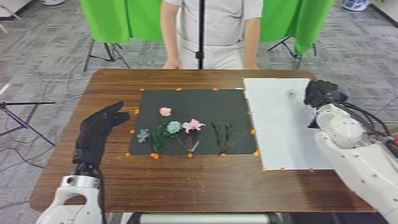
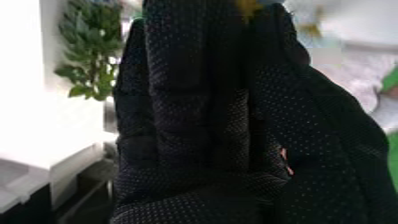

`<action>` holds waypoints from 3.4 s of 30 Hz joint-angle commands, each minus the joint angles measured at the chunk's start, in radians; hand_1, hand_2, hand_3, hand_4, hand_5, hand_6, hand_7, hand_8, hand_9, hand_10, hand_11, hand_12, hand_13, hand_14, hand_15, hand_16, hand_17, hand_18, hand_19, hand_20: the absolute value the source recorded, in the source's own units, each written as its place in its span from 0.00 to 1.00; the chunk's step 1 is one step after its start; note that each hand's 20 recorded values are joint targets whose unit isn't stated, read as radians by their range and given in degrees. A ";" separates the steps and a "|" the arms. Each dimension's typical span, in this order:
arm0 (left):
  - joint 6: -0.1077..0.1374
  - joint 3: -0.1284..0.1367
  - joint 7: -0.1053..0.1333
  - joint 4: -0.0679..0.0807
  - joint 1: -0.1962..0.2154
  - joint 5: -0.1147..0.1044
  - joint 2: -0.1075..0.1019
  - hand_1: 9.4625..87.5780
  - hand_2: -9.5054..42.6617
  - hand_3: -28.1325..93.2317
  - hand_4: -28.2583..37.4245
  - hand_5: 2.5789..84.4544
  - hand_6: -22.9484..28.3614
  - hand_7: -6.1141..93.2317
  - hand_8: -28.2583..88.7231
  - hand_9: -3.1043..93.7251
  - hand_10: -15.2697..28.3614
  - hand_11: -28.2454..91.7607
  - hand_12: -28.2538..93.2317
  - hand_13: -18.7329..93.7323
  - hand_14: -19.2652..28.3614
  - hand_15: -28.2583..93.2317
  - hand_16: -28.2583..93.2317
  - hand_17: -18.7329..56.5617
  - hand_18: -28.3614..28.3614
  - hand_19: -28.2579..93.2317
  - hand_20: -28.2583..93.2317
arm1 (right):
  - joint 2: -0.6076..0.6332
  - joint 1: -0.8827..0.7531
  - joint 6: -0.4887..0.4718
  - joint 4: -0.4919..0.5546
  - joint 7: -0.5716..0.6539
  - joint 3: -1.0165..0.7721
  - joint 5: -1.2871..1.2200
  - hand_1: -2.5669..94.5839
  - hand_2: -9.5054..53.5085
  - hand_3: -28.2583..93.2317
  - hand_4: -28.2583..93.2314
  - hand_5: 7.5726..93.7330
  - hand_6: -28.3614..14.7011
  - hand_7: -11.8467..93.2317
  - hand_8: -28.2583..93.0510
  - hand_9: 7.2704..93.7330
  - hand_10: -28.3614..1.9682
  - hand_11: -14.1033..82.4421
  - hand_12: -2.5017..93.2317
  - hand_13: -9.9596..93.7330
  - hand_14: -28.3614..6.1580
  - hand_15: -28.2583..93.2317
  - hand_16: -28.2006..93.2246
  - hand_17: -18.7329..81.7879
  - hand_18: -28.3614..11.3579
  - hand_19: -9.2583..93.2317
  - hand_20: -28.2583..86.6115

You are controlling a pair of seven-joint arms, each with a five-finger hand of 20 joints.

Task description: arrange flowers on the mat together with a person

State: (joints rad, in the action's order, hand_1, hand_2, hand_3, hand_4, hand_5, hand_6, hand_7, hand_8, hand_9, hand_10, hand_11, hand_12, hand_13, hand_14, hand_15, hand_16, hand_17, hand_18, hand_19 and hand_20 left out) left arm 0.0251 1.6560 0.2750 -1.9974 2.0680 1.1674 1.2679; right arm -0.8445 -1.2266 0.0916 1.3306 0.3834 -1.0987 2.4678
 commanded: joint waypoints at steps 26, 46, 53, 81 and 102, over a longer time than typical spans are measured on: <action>-0.055 0.020 0.017 0.011 0.020 0.001 -0.001 0.15 0.14 0.79 0.12 0.55 0.54 0.17 0.20 0.51 0.67 0.41 0.36 0.50 0.77 0.38 0.26 0.35 0.73 0.27 0.39 | -0.030 0.161 -0.124 0.420 -0.066 0.421 -0.091 0.62 0.00 0.75 0.02 0.90 0.79 0.30 0.30 1.00 0.75 0.22 0.37 0.88 0.70 0.46 0.67 0.60 0.45 0.27 0.69; -0.074 0.023 0.015 0.014 0.013 0.006 -0.004 0.15 0.12 0.79 0.15 0.54 0.56 0.15 0.21 0.47 0.67 0.41 0.36 0.47 0.77 0.37 0.27 0.33 0.75 0.27 0.40 | -0.039 0.179 -0.240 0.397 -0.106 0.467 -0.064 0.56 0.00 0.74 0.02 0.80 0.79 0.27 0.27 0.93 0.71 0.23 0.35 0.83 0.63 0.53 0.56 0.57 0.43 0.26 0.68; -0.074 0.023 0.015 0.015 0.012 0.003 -0.008 0.15 0.12 0.79 0.15 0.54 0.56 0.15 0.21 0.47 0.67 0.41 0.36 0.47 0.77 0.37 0.27 0.32 0.75 0.27 0.40 | -0.033 0.181 -0.251 0.396 -0.107 0.465 -0.068 0.49 0.00 0.81 0.02 0.75 0.81 0.28 0.23 0.88 0.67 0.28 0.29 0.82 0.62 0.54 0.53 0.56 0.43 0.27 0.67; -0.079 0.026 0.017 0.017 0.002 0.002 -0.003 0.16 0.13 0.78 0.15 0.53 0.55 0.17 0.21 0.48 0.66 0.41 0.36 0.48 0.77 0.38 0.27 0.31 0.76 0.29 0.40 | -0.015 0.014 -0.110 0.567 -0.081 0.181 -0.161 0.40 0.00 0.83 0.03 0.64 0.80 0.27 0.14 0.76 0.59 0.26 0.20 0.78 0.56 0.53 0.52 0.52 0.37 0.30 0.64; -0.060 -0.010 0.055 0.014 0.019 -0.011 0.026 0.14 0.14 0.79 0.11 0.57 0.51 0.19 0.20 0.54 0.68 0.40 0.38 0.52 0.79 0.39 0.27 0.34 0.73 0.27 0.39 | -0.516 -0.881 0.084 0.781 -0.809 -0.383 -1.292 0.11 0.18 0.88 0.08 0.37 0.70 0.20 0.16 0.38 0.55 0.19 0.14 0.38 0.57 0.29 0.36 0.39 0.40 0.10 0.49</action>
State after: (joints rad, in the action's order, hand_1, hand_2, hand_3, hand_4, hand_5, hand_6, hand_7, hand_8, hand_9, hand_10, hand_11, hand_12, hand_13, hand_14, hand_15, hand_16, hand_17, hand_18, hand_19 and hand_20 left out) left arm -0.0433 1.6699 0.3111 -1.9899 2.0822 1.1611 1.2693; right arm -1.1594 -1.8286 0.0814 2.1294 -0.3430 -1.5347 1.5121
